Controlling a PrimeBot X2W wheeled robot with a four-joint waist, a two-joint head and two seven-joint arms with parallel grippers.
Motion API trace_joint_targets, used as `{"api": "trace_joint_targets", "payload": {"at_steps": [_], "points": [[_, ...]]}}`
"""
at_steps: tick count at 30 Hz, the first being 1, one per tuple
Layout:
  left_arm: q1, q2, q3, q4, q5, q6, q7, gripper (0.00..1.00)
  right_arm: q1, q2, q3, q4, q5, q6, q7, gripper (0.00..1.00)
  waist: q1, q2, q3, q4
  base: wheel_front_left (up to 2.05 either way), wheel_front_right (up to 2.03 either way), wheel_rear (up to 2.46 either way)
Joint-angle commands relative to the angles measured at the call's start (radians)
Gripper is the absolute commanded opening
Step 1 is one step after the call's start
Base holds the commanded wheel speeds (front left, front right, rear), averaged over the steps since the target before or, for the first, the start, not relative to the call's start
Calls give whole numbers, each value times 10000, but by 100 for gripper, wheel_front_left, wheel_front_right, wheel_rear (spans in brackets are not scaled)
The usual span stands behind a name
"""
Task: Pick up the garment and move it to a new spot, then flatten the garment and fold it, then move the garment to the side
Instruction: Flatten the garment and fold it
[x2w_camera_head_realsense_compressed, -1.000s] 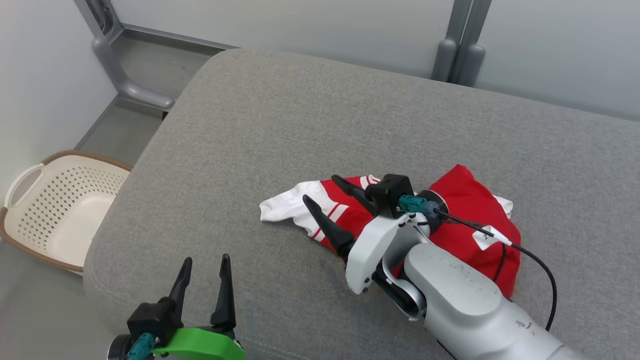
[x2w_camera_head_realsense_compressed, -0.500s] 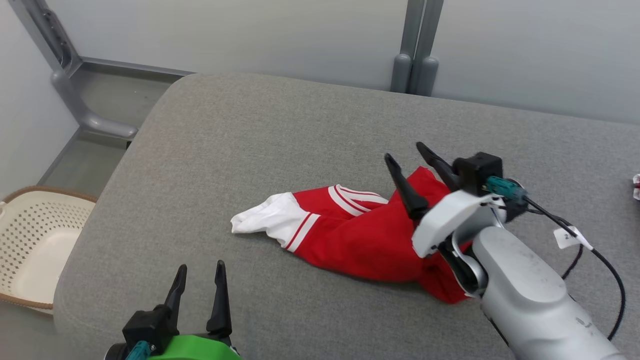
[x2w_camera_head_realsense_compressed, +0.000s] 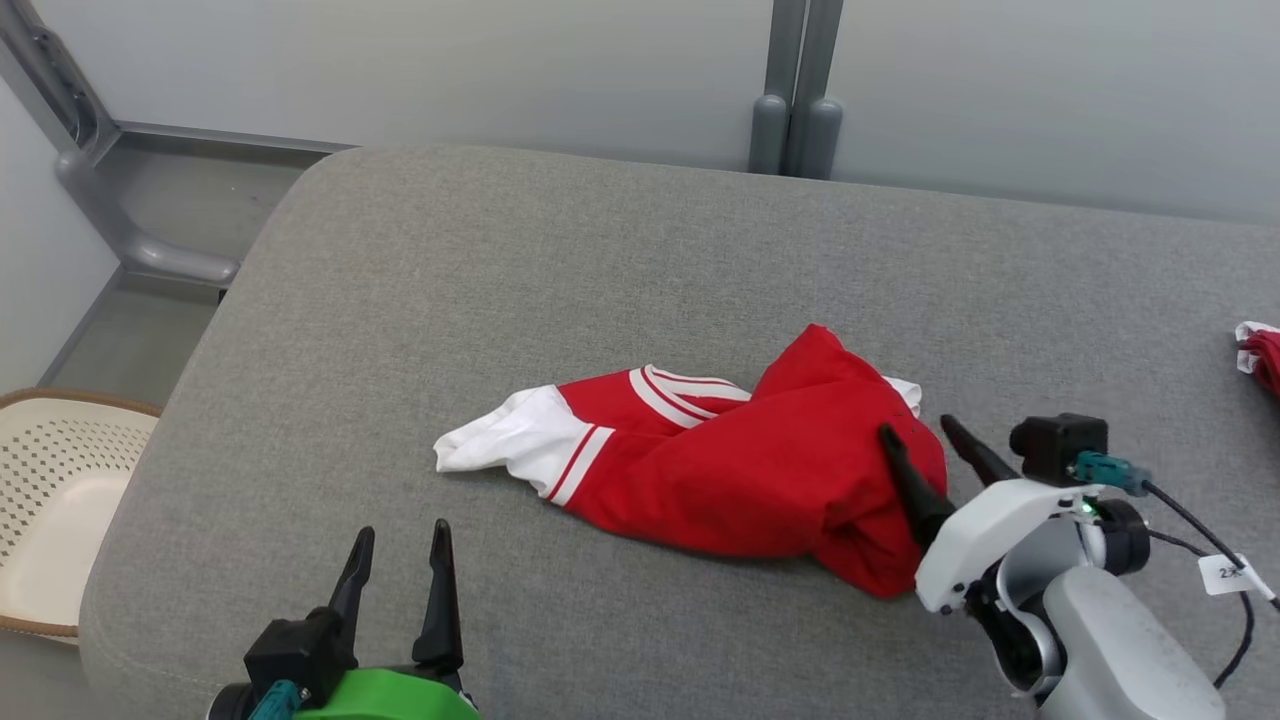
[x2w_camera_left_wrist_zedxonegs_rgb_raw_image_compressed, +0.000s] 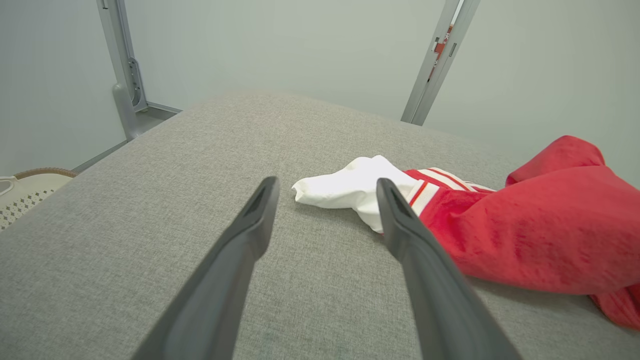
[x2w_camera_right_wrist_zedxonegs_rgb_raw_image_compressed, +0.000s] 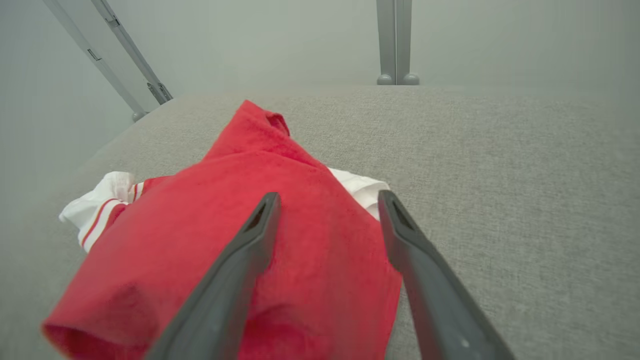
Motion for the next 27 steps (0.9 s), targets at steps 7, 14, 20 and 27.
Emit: {"api": "trace_joint_targets", "payload": {"at_steps": [7, 14, 20, 27], "points": [[-247, 14, 50, 99, 88, -57, -2, 100, 497, 32, 732, -339, 814, 4, 1054, 60, 0, 0, 78, 39, 0, 0, 0], [-253, 14, 70, 189, 122, -85, -2, 100, 263, -95, 1018, 227, 742, 4, 883, 0, 0, 0, 7, 94, 0, 0, 0], [-202, 13, 66, 241, 176, -88, -2, 100, -567, -186, 762, 896, 144, 4, 59, 0, 0, 0, -95, 113, 0, 0, 0], [-35, 13, 79, 260, 203, -112, -2, 100, -2011, -143, 43, 1448, -769, 3, -1223, 0, 0, 0, -263, 17, 0, 0, 0]]}}
